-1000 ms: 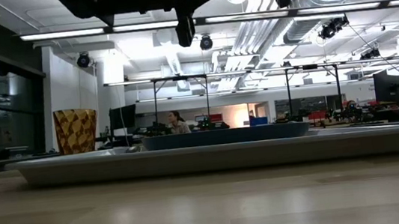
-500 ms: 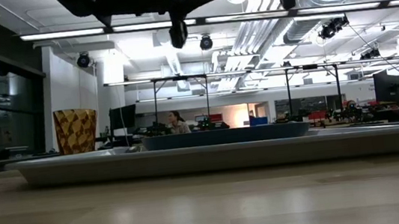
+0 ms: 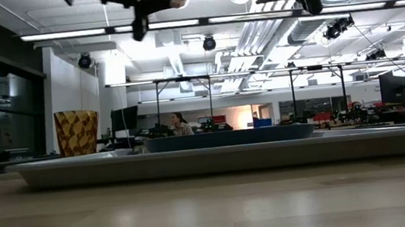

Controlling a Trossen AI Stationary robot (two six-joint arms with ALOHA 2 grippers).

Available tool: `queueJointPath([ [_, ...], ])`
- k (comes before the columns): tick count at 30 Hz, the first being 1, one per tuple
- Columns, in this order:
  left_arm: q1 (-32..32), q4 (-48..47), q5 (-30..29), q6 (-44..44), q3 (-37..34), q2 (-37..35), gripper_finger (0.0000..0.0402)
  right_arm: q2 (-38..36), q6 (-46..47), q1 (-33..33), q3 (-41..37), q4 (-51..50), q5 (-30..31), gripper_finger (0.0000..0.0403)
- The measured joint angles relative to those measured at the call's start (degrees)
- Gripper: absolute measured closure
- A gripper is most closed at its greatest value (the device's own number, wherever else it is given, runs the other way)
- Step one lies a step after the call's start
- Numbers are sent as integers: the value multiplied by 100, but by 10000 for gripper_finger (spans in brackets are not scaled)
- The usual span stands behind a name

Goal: Pick and place plate/cup/fork/spoon on tray
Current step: Put the orange fork on the gray tray

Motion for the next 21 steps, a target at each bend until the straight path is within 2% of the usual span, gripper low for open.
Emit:
queueJointPath([
  [5,-585,103,-756,-1041,-1006,-639,370,1,70,0,0,-385,-143,150],
  [11,-1795,-365,-1744,-3373,-2215,-1213,370,2,405,0,0,-1210,-221,149],
  [16,-2592,-1450,-2300,-4955,-2249,-857,370,4,558,0,0,-1550,-246,149],
  [21,-2758,-1060,-2408,-5637,-2244,25,370,3,556,0,0,-1550,-194,149],
])
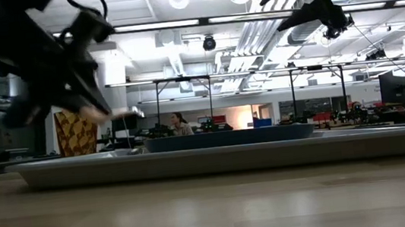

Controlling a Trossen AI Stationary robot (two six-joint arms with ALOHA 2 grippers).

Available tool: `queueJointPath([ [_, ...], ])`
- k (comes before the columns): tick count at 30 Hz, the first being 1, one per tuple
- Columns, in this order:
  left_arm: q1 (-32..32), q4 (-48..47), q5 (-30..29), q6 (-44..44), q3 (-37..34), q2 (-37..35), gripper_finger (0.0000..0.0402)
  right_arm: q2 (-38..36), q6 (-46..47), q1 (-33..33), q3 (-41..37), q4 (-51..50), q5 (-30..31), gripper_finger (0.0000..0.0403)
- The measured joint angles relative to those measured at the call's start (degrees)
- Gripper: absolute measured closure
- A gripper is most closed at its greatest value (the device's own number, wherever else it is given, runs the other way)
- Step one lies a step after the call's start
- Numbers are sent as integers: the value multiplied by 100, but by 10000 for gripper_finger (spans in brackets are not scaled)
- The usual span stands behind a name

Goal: Pick and place plate/cup/fork/spoon on tray
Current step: Put the orange fork on the gray tray

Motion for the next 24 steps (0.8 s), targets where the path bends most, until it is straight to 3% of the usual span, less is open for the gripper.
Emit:
queueJointPath([
  [9,11,173,-76,-404,452,1282,370,1,-50,0,0,-60,16,149],
  [24,64,817,-282,-351,704,1879,370,-1,-151,0,0,-170,21,149],
])
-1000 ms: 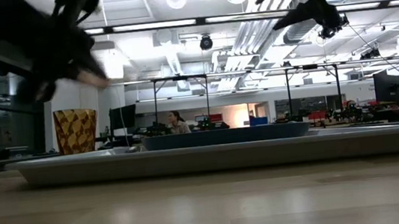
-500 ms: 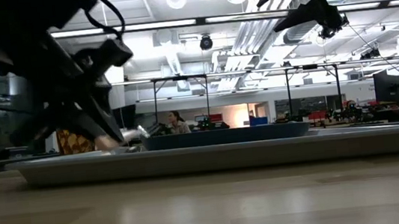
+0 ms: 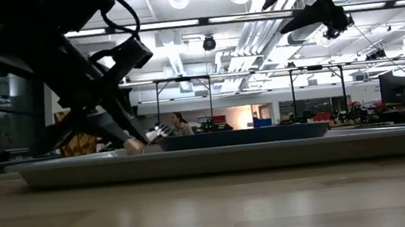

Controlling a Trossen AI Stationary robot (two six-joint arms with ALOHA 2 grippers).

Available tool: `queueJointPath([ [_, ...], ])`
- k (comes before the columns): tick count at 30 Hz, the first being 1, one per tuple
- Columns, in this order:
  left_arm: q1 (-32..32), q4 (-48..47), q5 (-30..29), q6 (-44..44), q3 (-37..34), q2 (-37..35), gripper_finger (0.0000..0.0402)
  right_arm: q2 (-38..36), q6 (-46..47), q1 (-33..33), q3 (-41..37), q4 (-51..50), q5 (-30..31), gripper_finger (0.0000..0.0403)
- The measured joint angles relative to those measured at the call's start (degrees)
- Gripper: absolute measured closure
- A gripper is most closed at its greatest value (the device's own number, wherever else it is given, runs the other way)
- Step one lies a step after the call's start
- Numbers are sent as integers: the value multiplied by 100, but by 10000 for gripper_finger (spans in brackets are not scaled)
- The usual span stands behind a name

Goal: Pick and place plate/cup/fork/spoon on tray
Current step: Put the orange fork on the gray tray

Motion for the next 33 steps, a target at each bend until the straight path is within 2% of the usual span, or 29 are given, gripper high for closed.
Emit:
queueJointPath([
  [5,158,-64,2,233,-11,-22,370,0,0,0,0,-32,-45,149],
  [12,451,-348,462,551,-13,-9,370,0,-2,0,0,-43,-48,149],
  [20,355,-178,680,194,-7,237,369,0,-3,0,0,-43,-27,149],
  [22,343,-176,666,193,-4,245,355,0,-2,0,0,-42,-25,149],
  [28,343,-193,538,211,-3,245,279,-1,-2,0,0,-44,-25,149],
  [33,343,-231,497,314,-3,198,245,-2,-2,0,0,-41,-25,149],
])
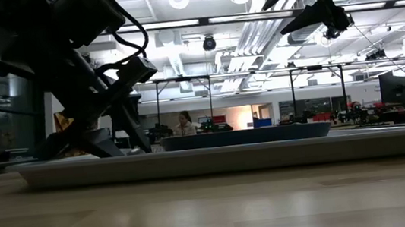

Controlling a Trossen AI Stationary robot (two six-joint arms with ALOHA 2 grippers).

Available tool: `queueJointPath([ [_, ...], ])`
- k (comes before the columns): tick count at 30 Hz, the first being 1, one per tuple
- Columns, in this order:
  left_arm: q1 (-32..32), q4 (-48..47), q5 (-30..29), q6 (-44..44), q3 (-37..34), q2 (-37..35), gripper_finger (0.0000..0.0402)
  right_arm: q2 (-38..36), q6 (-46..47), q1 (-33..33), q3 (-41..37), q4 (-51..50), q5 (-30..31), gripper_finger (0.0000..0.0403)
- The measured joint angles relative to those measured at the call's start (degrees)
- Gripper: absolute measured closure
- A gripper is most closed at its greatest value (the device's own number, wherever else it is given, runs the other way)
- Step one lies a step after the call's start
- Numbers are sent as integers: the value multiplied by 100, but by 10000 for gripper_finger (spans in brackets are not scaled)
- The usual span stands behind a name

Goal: Pick and place plate/cup/fork/spoon on tray
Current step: Put the orange fork on the gray tray, then put the yellow cup on the gray tray

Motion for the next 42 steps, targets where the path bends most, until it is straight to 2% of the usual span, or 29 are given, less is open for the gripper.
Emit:
queueJointPath([
  [6,50,-655,18,337,-20,-400,224,1,0,0,0,-5,2,149],
  [11,55,-1271,-70,440,-21,-1092,218,0,0,0,0,-19,4,149],
  [14,55,-1235,-119,560,-21,-1523,218,0,0,0,0,-20,2,149],
  [19,149,-1094,-168,932,-21,-2537,218,0,0,0,0,-3,4,149],
  [26,735,-867,-621,2439,120,-4189,218,0,4,-75,0,21,-28,149],
  [29,1071,-1177,-620,3309,563,-4520,218,0,3,-141,0,96,-50,149],
  [32,1419,-2016,-525,4293,1339,-4540,218,0,4,-226,0,215,-139,149],
  [38,2100,-4281,-474,6063,3273,-3957,218,0,2,-346,0,248,-316,149],
  [42,2769,-5466,216,6692,4147,-3475,217,0,4,-367,0,241,-417,149],
])
